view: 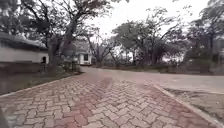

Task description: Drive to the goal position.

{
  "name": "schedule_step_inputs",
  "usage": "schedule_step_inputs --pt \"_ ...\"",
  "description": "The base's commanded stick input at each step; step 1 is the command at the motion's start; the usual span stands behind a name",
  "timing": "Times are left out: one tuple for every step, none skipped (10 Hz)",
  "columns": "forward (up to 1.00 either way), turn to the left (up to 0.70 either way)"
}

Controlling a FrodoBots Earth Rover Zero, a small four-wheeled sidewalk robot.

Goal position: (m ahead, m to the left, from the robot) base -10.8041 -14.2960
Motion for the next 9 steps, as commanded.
schedule_step_inputs --pt "0.70 -0.04" --pt "0.70 -0.05" --pt "0.70 -0.09" --pt "0.70 -0.11" --pt "0.70 -0.31" --pt "0.70 -0.31" --pt "0.70 -0.31" --pt "0.70 -0.28" --pt "0.70 -0.25"
